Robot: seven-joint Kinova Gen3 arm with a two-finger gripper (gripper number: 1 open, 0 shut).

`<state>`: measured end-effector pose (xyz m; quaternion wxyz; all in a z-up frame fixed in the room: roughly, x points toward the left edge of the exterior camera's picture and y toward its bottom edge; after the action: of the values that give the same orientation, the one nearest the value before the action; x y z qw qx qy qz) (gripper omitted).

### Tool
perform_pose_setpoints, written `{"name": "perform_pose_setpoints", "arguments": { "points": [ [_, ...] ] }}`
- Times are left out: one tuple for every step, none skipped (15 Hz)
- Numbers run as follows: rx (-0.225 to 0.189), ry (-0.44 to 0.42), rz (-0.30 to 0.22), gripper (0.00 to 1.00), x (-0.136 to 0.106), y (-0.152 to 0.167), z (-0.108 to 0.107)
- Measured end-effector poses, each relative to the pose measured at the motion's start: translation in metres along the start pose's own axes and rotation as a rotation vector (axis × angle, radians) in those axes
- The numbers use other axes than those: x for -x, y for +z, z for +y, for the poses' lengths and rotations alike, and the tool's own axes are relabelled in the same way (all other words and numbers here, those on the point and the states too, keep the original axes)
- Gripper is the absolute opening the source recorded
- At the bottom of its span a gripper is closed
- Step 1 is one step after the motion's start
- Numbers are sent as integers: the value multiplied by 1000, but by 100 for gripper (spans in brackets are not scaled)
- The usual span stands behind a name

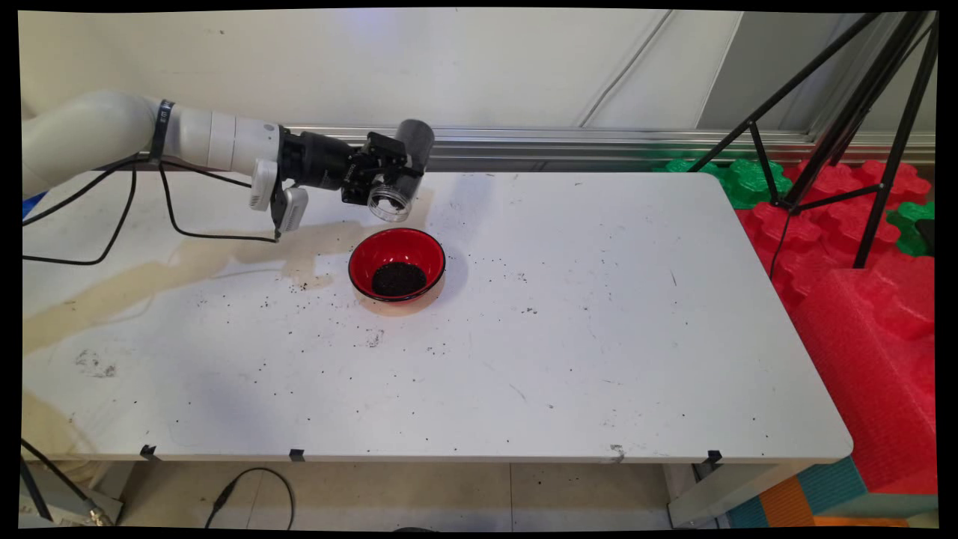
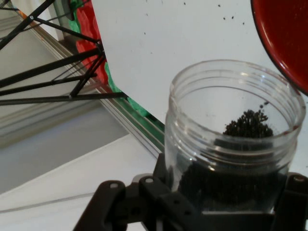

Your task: Pour the black seasoning powder in the red bowl

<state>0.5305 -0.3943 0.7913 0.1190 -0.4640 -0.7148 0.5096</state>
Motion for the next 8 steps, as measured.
{"name": "perform_pose_setpoints", "arguments": {
  "points": [
    [-4, 17, 0, 0, -1, 0, -1],
    [-8, 33, 0, 0, -1, 0, -1],
    [-13, 56, -1, 0, -2, 0, -2],
    [-16, 71, -2, 0, -3, 0, -3],
    [-18, 81, -2, 0, -3, 0, -3],
    [-21, 94, -4, 0, -4, 0, -3],
    [-23, 102, -4, 0, -4, 0, -4],
    [-26, 114, -6, 0, -4, 0, -4]
  ]
}}
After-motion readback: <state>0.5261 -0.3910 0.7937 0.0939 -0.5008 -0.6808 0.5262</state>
